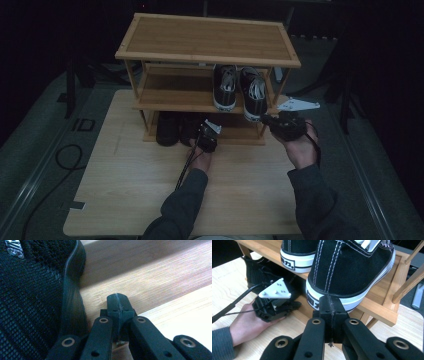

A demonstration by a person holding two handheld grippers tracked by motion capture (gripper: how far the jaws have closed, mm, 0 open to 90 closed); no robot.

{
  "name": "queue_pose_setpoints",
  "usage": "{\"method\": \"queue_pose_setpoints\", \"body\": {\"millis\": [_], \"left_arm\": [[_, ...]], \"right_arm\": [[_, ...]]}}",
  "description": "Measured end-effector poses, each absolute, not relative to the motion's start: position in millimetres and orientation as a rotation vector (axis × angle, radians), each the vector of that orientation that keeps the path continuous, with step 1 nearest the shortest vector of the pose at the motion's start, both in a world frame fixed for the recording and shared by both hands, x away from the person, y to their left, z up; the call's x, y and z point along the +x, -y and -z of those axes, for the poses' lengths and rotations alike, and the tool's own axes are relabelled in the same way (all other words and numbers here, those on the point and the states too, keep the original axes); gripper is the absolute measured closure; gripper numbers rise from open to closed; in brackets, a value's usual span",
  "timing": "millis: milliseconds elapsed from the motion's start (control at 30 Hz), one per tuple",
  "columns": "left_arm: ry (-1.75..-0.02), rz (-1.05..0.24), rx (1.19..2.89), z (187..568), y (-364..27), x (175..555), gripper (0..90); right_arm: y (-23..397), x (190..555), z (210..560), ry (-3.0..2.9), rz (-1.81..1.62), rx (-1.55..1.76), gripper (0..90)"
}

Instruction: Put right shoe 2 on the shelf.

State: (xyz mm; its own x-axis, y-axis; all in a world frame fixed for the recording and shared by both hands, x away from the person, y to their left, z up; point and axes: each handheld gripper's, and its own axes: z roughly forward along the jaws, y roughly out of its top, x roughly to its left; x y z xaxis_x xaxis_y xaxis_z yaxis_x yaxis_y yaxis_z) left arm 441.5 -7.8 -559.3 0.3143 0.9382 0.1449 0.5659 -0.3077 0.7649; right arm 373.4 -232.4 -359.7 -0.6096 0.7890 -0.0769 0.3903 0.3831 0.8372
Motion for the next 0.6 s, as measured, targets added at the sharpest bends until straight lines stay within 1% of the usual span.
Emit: {"method": "queue_pose_setpoints", "body": {"millis": [600], "left_arm": [[-1.327, -0.793, 1.976, 559, 7, 442, 90.0]], "right_arm": [[222, 388, 362, -2.144, -1.135, 1.042, 90.0]]}}
